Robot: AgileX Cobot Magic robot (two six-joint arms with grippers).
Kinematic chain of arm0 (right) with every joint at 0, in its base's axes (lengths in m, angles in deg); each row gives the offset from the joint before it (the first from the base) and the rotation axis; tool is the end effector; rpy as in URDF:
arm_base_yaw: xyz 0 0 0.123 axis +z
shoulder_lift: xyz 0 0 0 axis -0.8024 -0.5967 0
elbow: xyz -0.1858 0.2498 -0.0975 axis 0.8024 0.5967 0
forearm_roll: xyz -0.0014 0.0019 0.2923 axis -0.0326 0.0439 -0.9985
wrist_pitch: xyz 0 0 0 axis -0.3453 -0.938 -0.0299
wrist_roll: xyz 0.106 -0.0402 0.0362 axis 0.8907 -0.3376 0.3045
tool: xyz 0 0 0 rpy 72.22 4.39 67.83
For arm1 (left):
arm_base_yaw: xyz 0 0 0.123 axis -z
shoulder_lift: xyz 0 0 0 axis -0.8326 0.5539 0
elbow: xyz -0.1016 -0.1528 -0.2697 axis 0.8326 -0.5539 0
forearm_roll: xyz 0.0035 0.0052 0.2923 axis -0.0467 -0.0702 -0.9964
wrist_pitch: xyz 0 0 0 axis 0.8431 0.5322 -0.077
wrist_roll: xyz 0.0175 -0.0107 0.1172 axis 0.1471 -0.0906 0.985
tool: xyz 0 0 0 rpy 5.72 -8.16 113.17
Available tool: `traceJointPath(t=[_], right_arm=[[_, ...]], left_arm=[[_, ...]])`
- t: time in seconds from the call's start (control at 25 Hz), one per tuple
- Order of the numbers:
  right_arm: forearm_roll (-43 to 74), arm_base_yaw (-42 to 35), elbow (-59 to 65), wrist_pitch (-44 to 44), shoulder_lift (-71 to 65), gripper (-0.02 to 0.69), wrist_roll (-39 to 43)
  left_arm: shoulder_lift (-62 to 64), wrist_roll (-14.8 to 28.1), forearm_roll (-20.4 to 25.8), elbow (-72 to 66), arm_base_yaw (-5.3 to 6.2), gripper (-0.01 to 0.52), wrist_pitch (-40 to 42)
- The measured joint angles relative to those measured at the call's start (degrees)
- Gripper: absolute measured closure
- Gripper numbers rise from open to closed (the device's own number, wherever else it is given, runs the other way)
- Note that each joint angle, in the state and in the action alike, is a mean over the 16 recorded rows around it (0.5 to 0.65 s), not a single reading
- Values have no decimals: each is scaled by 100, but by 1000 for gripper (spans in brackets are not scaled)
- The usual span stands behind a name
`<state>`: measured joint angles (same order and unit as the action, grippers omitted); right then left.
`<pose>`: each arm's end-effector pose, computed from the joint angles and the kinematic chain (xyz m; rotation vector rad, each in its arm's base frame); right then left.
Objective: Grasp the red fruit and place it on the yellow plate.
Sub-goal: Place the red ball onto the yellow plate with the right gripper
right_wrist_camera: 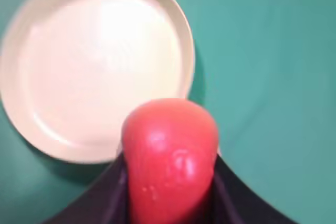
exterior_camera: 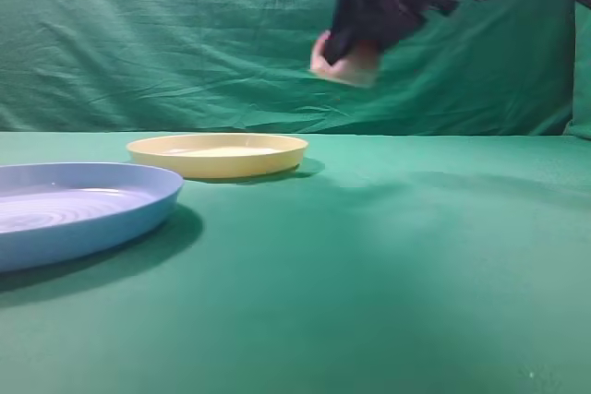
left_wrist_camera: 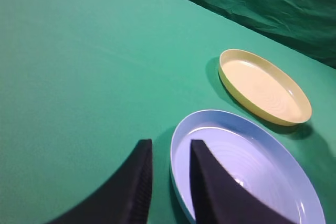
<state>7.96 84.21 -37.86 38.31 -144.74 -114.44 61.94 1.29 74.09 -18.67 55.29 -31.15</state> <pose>0.4627 0.3070 0.2123 -0.9272 2.2611 0.4433 0.0797 -0.0044 0.1677 -0.2189 1.8333 -0.2110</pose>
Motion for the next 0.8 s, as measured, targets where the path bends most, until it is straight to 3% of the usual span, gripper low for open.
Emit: traceJointPath(t=[0.56, 0.68, 0.8], right_arm=[[286, 238, -1120, -129, -784, 50, -139], [496, 203, -1365, -470, -620, 43, -115], [752, 163, -1613, -978, -352, 114, 38]], left_arm=[[0, 0, 0, 0, 0, 357, 0], [0, 0, 0, 0, 0, 357, 0], [0, 0, 0, 0, 0, 357, 0]])
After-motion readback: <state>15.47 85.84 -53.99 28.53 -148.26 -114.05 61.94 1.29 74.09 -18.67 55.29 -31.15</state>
